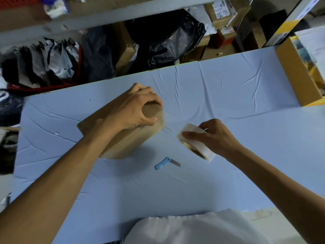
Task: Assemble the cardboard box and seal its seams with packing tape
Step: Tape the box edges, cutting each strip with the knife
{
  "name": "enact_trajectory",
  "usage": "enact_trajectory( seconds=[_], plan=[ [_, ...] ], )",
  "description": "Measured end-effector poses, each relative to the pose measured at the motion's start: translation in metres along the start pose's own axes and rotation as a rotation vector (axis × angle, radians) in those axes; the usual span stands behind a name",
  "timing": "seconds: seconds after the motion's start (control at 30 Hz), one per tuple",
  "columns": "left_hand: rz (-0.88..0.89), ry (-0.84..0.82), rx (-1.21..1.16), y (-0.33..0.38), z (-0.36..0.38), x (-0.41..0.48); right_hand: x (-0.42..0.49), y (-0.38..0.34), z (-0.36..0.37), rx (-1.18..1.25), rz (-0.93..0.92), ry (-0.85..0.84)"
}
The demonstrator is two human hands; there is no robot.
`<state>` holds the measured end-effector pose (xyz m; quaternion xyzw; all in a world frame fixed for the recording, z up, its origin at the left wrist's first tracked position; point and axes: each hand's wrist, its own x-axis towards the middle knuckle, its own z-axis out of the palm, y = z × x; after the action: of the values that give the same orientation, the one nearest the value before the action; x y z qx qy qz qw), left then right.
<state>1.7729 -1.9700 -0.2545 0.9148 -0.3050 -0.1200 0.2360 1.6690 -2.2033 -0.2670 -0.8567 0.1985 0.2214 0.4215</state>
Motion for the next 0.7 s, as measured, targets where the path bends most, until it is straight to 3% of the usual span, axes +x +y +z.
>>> enact_trajectory(
  seconds=[0.13,0.23,0.43,0.57,0.7],
  plan=[
    [0.001,0.026,0.021,0.005,0.004,0.001,0.005,0.012,0.000,-0.315,0.129,0.051],
    [-0.005,0.013,0.018,0.010,0.005,0.003,0.000,0.018,0.001,-0.149,0.131,0.000],
    [-0.048,-0.046,0.057,0.006,-0.003,0.003,-0.007,0.020,0.007,0.203,-0.105,-0.131],
    [-0.050,-0.083,0.058,0.008,-0.004,0.003,-0.009,0.018,0.003,0.365,-0.038,-0.258],
    [-0.053,-0.108,0.054,0.009,-0.007,0.002,-0.006,0.016,0.000,0.425,0.027,-0.269]
  ],
)
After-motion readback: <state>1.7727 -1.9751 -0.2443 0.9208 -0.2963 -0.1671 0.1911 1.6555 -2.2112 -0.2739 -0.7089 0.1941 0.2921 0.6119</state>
